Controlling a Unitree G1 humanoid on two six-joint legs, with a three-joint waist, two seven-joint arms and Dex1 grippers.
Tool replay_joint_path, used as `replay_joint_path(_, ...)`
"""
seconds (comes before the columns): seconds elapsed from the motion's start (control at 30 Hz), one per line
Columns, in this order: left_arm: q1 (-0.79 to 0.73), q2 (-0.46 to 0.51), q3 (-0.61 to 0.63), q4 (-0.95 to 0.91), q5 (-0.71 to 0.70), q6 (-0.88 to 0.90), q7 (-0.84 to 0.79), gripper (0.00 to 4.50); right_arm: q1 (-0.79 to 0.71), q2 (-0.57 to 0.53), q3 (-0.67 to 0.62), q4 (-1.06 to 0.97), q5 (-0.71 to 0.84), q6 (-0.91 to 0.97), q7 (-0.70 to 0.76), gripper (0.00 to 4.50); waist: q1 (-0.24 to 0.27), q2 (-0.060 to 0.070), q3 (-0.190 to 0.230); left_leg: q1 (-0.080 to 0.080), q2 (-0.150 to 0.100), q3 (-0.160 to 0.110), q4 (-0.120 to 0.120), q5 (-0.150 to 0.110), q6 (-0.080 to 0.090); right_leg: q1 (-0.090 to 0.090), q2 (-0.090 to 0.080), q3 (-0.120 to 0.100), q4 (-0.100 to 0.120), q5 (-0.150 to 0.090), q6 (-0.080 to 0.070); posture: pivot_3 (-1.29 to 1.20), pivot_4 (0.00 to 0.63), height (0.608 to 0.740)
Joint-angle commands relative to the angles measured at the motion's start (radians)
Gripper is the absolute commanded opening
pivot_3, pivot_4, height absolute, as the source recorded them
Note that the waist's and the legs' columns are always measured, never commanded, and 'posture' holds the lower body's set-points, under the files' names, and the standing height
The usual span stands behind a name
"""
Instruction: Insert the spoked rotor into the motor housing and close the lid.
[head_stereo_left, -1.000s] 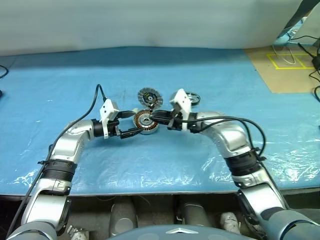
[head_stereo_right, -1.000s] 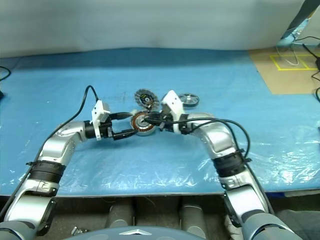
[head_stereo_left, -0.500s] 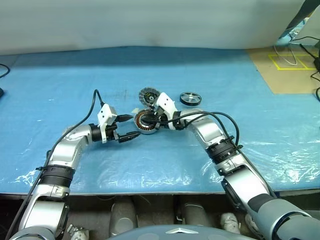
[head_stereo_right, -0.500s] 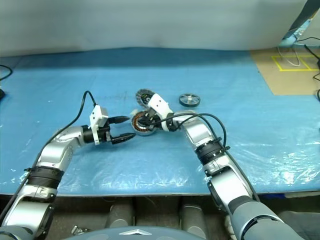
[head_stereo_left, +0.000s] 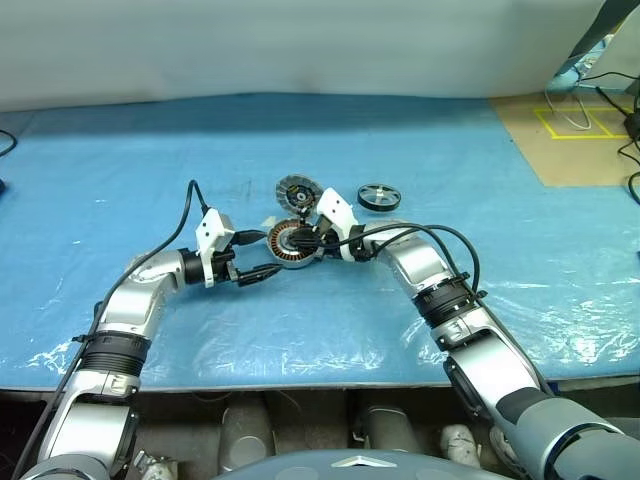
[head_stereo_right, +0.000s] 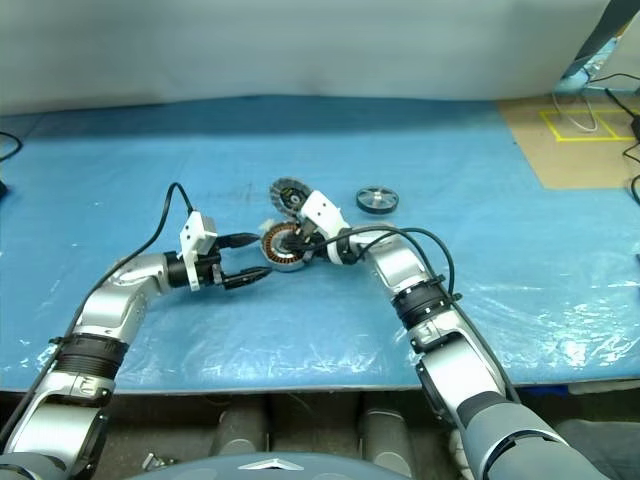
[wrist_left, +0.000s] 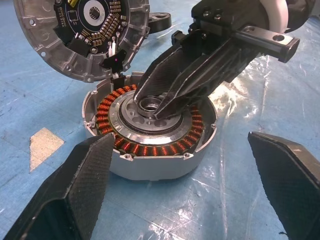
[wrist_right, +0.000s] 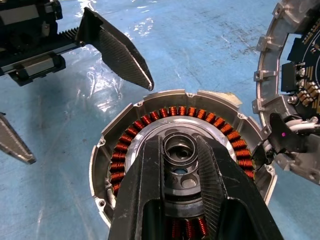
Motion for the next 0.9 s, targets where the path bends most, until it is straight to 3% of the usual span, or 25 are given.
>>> replay_joint_path(0.03,-0.010,0.004,0.006,-0.042,-0.002,0.000,0.003,4.50,-0.018,-0.001,-0.030,0.024,-0.006,-0.011,-0.007,0.56,0.000,0.000,0.000,0.000,0.000,0.000,0.000,0.000,0.000,0.000,0.000,0.000,0.000,0.000,0.000,0.00,0.150,0.740)
replay_joint_path(0.9,-0.006,0.001,0.006,-0.071,-0.007,0.026,0.016,4.50,0.010,0.011,-0.006,-0.040,-0.020,0.004,0.048,0.56,-0.001,0.000,0.000,0.000,0.000,0.000,0.000,0.000,0.000,0.000,0.000,0.000,0.000,0.000,0.000,0.00,0.150,0.740)
